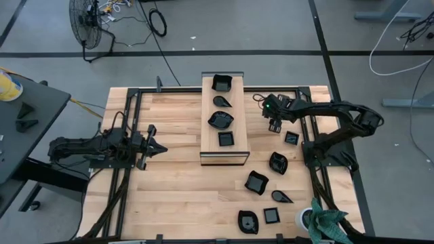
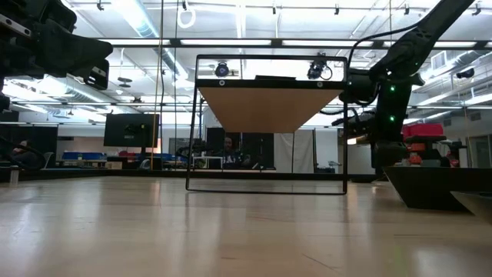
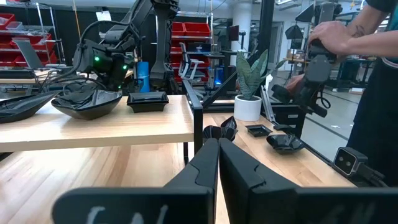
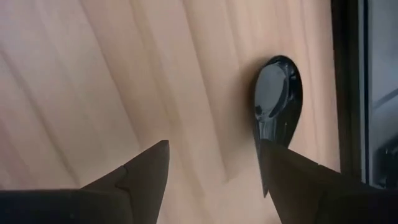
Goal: Pick & Place Mini shaped plates
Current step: Stack the drop-shaped plate on top of the drop-shaped plate on the shelf
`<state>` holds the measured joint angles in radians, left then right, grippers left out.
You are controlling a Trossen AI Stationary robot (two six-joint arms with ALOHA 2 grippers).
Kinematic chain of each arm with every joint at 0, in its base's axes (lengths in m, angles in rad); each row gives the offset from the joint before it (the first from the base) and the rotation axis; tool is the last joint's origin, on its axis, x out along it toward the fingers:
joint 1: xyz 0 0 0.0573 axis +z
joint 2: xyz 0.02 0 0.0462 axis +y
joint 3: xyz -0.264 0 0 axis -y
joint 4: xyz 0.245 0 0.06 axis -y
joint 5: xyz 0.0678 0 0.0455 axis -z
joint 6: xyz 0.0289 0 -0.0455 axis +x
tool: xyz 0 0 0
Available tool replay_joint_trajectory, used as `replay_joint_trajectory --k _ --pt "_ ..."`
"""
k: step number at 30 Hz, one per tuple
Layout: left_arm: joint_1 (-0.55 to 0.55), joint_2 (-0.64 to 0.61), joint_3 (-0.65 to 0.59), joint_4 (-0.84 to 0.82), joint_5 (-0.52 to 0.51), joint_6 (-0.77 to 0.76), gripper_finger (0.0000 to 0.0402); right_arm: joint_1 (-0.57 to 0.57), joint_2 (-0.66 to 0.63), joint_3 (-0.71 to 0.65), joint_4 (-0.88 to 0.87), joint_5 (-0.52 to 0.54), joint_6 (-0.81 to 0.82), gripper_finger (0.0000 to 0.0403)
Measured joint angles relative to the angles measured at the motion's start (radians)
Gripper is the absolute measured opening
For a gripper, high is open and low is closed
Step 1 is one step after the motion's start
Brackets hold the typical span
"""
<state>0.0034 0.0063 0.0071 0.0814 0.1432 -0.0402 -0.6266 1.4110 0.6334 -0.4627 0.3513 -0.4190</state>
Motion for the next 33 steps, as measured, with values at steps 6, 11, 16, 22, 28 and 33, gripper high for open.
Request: replay_joint_trajectory --k 6,11,16,22,28,33 --pt "0.000 0.000 0.000 0.000 0.000 0.000 0.0018 0.000 0.070 0.004 0.014 0.033 -0.035 0.0251" --pt "0.000 0.000 0.000 0.000 0.000 0.000 0.0018 0.000 0.102 0.021 0.010 0.039 -0.042 0.0251" --pt "0.000 0.000 0.000 0.000 0.000 0.000 0.0018 -0.001 0.106 0.024 0.017 0.041 -0.054 0.0251" --pt "0.000 0.000 0.000 0.000 0.000 0.000 0.0018 -0.002 0.107 0.024 0.025 0.057 -0.070 0.0251" --pt "0.000 0.000 0.000 0.000 0.000 0.000 0.0018 -0.002 0.131 0.025 0.033 0.068 -0.073 0.0251" --pt "0.000 0.000 0.000 0.000 0.000 0.000 0.0018 0.003 0.135 0.025 0.047 0.086 -0.077 0.0251"
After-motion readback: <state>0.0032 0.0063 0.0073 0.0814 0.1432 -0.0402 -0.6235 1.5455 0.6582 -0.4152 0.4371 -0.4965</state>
